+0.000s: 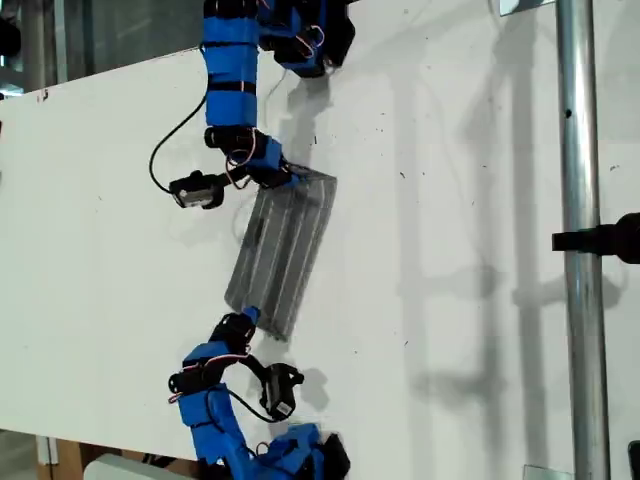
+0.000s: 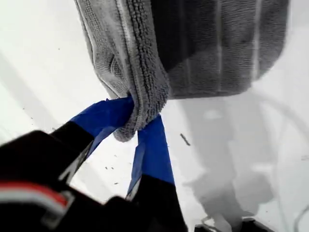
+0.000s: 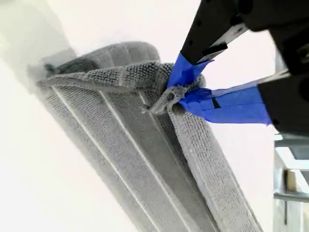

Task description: Grasp corners of a towel and fold twice.

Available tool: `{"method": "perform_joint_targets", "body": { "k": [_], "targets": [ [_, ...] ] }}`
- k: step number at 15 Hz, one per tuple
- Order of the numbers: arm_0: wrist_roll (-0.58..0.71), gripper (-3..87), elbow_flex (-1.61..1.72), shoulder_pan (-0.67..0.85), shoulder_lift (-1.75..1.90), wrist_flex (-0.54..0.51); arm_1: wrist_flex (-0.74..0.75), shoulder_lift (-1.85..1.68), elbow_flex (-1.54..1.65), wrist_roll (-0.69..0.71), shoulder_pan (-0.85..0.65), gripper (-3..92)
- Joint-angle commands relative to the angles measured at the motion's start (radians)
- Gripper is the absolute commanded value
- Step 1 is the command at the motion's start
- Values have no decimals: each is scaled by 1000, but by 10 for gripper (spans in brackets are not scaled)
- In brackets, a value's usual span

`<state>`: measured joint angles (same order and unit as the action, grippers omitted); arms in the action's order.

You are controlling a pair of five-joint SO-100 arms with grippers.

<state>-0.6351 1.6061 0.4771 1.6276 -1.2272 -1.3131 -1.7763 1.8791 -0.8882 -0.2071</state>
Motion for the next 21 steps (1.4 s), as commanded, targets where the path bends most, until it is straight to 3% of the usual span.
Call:
{"method": "perform_joint_targets", "body": {
  "k": [1, 5, 7, 13, 19, 21],
  "targets": [
    [143, -17, -225, 123, -92, 37, 14, -195, 55, 133, -222, -3],
    [229, -17, -425, 212, -138, 35, -31, -434, 9, 290, -445, -3],
    [213, -17, -376, 207, -137, 21, -26, -449, 71, 261, -391, -3],
    [109, -17, -89, 166, -152, 129, 230, -405, 430, 12, -150, -3],
    [77, -13, 32, 202, -250, 229, 403, -341, 581, -41, -143, -3],
    [67, 57, 28, 229, -295, 242, 425, -279, 569, -43, -167, 22]
  ]
}}
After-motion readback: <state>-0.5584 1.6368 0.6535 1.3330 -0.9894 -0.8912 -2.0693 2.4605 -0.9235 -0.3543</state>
